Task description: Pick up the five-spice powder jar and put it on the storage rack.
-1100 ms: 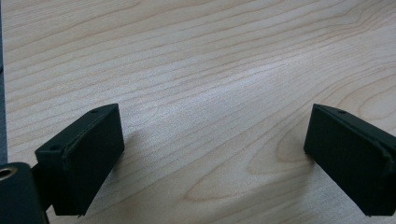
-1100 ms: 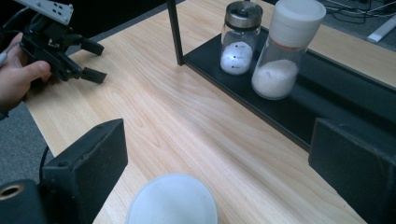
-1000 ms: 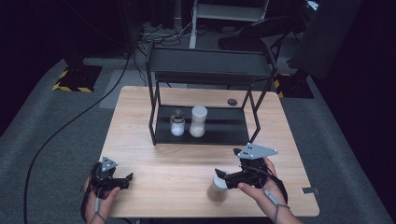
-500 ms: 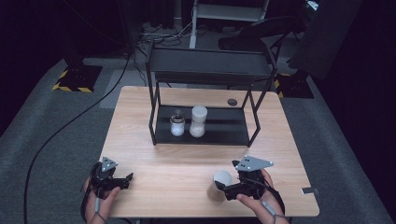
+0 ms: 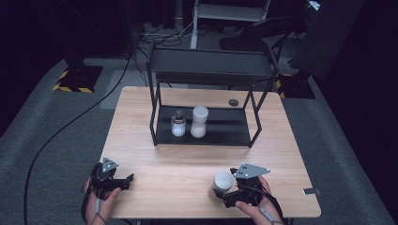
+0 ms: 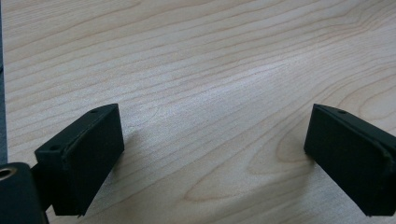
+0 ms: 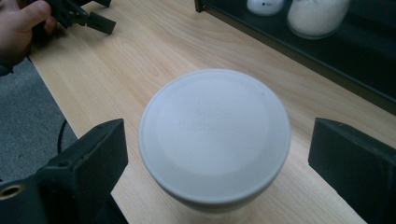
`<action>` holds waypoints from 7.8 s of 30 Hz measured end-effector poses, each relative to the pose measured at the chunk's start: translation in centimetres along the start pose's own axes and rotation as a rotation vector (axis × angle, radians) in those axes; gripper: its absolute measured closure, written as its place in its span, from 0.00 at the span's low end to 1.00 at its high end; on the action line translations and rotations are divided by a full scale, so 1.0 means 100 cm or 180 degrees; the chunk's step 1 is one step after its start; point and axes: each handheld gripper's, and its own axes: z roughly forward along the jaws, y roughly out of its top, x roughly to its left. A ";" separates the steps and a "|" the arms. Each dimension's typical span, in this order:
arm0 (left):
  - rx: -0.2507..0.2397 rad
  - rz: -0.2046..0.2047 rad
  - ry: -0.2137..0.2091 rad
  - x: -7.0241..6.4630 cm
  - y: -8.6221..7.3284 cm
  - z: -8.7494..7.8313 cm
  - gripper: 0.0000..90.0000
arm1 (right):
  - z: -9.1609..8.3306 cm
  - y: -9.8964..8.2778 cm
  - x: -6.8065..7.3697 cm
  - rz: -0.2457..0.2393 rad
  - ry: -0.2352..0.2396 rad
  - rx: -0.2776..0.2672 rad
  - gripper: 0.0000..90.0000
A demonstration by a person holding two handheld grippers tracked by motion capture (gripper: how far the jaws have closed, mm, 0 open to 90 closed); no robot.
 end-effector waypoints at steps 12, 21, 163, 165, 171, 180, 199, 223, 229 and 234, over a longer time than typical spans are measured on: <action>0.0000 -0.0002 0.0000 0.000 0.000 0.000 0.05 | 0.014 -0.007 0.002 -0.0107 -0.0042 0.0012 0.26; 0.0000 -0.0002 0.0000 0.000 0.000 0.000 0.05 | 0.014 -0.005 0.004 -0.0227 -0.0034 0.0013 0.37; 0.0009 -0.0066 0.0062 -0.003 0.002 0.002 0.03 | 0.089 0.118 -0.141 0.0212 -0.0594 -0.0238 0.14; 0.0010 -0.0065 0.0062 -0.003 0.002 0.002 0.03 | 0.079 0.117 -0.140 0.0221 -0.0584 -0.0278 0.13; 0.0016 -0.0060 0.0058 -0.003 0.003 0.003 0.02 | 0.051 0.113 -0.138 0.0197 -0.0528 -0.0390 0.11; 0.0032 -0.0065 0.0062 -0.003 0.005 0.004 0.01 | 0.008 0.091 -0.137 0.0177 -0.0443 -0.0454 0.10; 0.0039 -0.0076 0.0064 -0.004 0.005 0.004 0.00 | -0.043 0.042 -0.135 0.0176 -0.0423 -0.0441 0.05; 0.0039 -0.0079 0.0065 -0.004 0.005 0.004 0.00 | -0.064 -0.008 -0.136 0.0185 -0.0402 -0.0388 0.04; 0.0039 -0.0079 0.0066 -0.004 0.005 0.004 0.00 | -0.062 -0.023 -0.138 0.0180 -0.0457 -0.0351 0.04; 0.0040 -0.0078 0.0066 -0.004 0.005 0.004 0.00 | -0.059 -0.035 -0.138 0.0188 -0.0516 -0.0345 0.04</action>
